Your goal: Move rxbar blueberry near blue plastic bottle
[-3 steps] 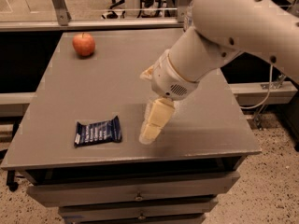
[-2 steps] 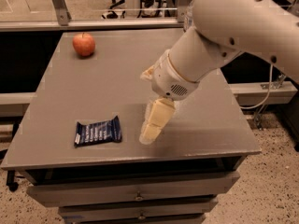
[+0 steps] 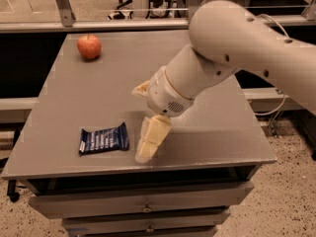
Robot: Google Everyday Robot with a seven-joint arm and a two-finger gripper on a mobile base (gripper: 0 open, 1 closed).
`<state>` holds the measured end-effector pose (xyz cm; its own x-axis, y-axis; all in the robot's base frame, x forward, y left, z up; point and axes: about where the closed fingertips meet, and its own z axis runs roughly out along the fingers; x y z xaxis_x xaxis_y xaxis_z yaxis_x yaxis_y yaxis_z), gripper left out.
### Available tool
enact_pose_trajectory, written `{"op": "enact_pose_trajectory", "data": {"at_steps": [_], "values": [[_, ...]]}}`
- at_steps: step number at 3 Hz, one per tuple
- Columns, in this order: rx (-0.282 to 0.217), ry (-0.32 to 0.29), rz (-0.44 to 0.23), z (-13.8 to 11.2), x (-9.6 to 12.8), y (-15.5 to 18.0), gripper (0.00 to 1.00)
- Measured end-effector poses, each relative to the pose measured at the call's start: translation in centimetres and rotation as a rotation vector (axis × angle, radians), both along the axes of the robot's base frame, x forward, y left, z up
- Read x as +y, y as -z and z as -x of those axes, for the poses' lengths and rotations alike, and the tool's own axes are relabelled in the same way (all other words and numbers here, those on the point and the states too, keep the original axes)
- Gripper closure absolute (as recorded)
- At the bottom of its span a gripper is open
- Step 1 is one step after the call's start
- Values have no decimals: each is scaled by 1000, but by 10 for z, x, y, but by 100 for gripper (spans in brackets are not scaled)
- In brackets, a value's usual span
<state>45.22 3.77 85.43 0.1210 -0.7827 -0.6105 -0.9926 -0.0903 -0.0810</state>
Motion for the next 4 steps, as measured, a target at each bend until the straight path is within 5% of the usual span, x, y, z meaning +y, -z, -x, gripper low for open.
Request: {"op": "enact_pose_trajectory", "data": {"at_steps": [2, 4], "values": [[-63, -131, -78, 8, 68, 20, 0], [-110, -129, -74, 2, 80, 35, 41]]}}
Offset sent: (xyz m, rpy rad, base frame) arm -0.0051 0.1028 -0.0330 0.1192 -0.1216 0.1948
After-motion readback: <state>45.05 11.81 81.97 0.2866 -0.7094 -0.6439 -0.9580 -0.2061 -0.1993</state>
